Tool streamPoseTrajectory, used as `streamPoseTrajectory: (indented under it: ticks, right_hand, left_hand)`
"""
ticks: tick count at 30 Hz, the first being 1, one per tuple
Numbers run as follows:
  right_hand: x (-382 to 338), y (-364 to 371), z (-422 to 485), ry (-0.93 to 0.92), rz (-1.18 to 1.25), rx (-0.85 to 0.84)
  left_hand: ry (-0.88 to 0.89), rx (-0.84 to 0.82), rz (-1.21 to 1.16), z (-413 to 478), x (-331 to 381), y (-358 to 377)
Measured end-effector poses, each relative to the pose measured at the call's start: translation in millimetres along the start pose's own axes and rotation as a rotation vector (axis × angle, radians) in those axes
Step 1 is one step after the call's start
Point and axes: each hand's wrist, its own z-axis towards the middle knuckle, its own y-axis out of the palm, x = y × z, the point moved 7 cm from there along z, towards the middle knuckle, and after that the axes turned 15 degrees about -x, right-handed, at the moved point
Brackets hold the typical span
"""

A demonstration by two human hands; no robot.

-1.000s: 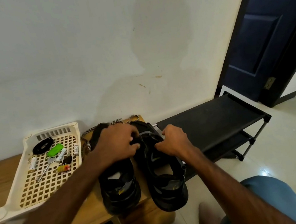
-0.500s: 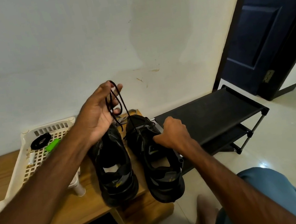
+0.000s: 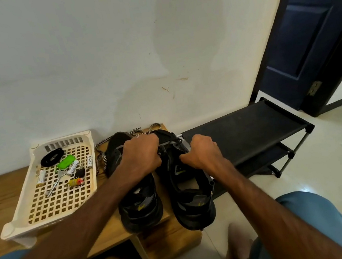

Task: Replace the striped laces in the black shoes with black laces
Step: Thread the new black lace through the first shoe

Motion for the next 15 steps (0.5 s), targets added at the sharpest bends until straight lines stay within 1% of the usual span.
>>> streamPoseTrajectory:
  ticks: [4,7,8,10,15]
  right_hand:
    - [2.0,-1.7,-0.5,0.009,0.012,0.003]
    - [2.7,-3.3,-2.0,0.013,0.011,0.011]
    - [1.9,-3.1,-2.5,0.013,0.006,0.011]
    - [-0.3,-3.1,-3.5,0.011,-0.009,0.017]
    - [-4.8,-4.3,-6.0,0.002,-0.05,0.064]
  left_hand:
    - [0.077,0.016,-0.372,3.6,-15.4,-9.0]
    - [0.142,0.139,-0.625,-0.5,-30.2,-31.1]
    - [0.16,0.178,-0.675,-3.3,-34.2,-37.5]
    - [0.201,0.195,-0.744,-10.6,-38.4,-44.2]
    - [0.318,0.126,-0.88,-19.4,-29.8,-43.7]
